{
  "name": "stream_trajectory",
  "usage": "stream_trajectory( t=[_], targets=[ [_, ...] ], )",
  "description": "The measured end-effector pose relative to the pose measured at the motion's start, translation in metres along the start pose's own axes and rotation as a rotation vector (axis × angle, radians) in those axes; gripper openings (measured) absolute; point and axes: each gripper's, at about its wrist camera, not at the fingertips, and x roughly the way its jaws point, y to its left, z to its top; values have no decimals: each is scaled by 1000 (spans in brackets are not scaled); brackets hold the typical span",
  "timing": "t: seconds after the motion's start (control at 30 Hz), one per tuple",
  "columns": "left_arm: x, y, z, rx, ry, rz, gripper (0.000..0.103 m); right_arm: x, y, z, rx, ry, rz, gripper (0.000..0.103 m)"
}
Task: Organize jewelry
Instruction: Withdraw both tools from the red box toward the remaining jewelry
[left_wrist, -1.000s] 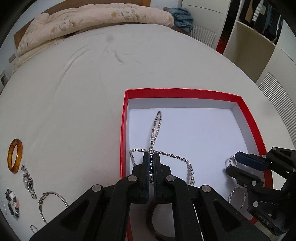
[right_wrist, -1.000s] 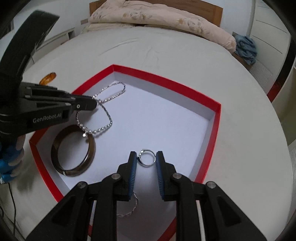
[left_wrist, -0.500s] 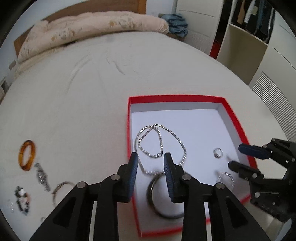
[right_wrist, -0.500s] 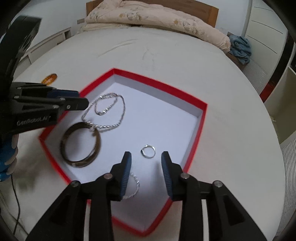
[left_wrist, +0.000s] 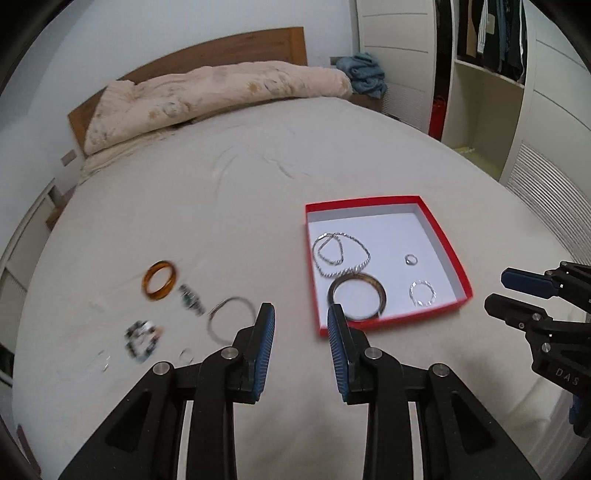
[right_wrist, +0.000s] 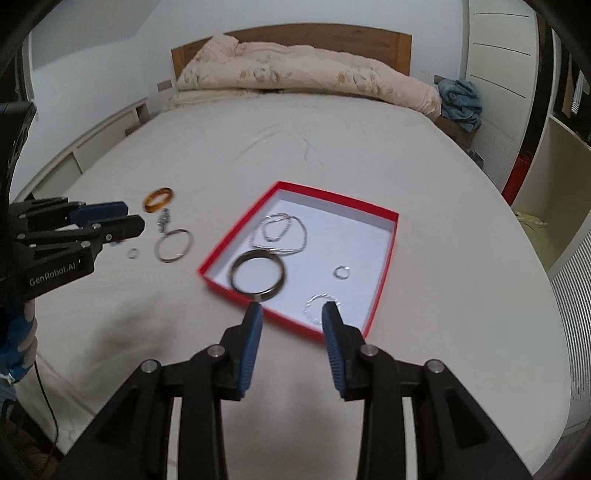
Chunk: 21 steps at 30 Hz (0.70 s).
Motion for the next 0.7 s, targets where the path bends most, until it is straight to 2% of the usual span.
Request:
stream_trajectory(
  t=[0.3, 0.47, 0.7],
  targets=[
    [-102, 24, -48, -43, -59, 79, 43, -77, 47, -22, 19, -79, 17, 32],
    [-151, 46, -78, -76, -91, 129, 51, -106, 80, -31, -6, -109, 32, 32],
    [-205, 74, -111, -125, -145, 189, 53, -136, 130, -40, -58, -144, 76, 32]
  ],
)
